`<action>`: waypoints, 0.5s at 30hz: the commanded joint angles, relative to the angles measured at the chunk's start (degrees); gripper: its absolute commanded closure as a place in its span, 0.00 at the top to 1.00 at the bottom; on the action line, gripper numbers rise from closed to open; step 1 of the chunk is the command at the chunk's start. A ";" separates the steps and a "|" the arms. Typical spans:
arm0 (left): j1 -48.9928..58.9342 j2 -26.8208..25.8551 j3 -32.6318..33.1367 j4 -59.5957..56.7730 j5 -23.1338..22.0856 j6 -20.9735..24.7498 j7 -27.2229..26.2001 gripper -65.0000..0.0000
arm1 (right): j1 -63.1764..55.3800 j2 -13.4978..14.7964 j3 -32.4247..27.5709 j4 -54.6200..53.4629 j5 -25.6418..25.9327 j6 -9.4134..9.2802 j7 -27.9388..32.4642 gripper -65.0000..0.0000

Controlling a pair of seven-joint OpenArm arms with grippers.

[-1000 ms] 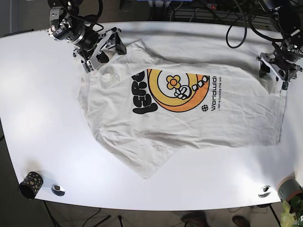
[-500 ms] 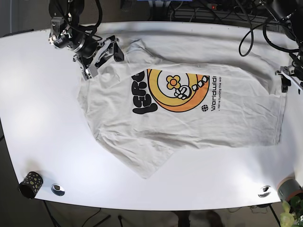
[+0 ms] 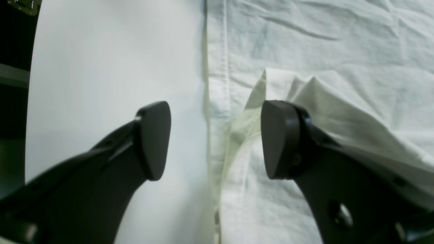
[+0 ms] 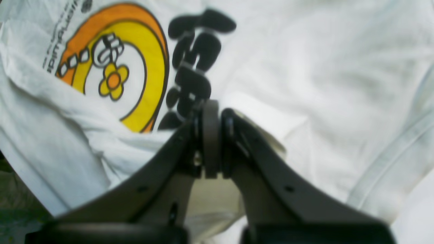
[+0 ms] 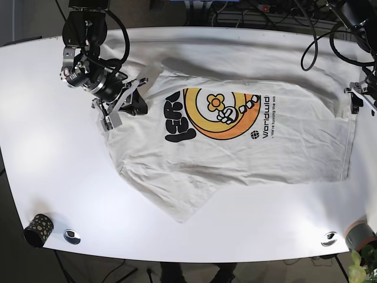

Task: Fold the T-shirt properly

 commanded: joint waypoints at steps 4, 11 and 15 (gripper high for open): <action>-0.33 -1.22 -0.28 0.84 -0.61 0.12 -0.95 0.60 | 3.56 0.52 0.23 0.70 0.74 0.33 1.24 0.00; -0.33 -1.22 -0.28 0.84 -0.61 0.12 -0.95 0.60 | 8.31 2.19 0.14 -3.52 0.74 0.33 1.24 0.14; -0.33 -1.22 -0.19 0.84 -0.79 0.12 -0.95 0.60 | 11.48 2.28 0.14 -5.36 0.74 0.33 1.24 0.41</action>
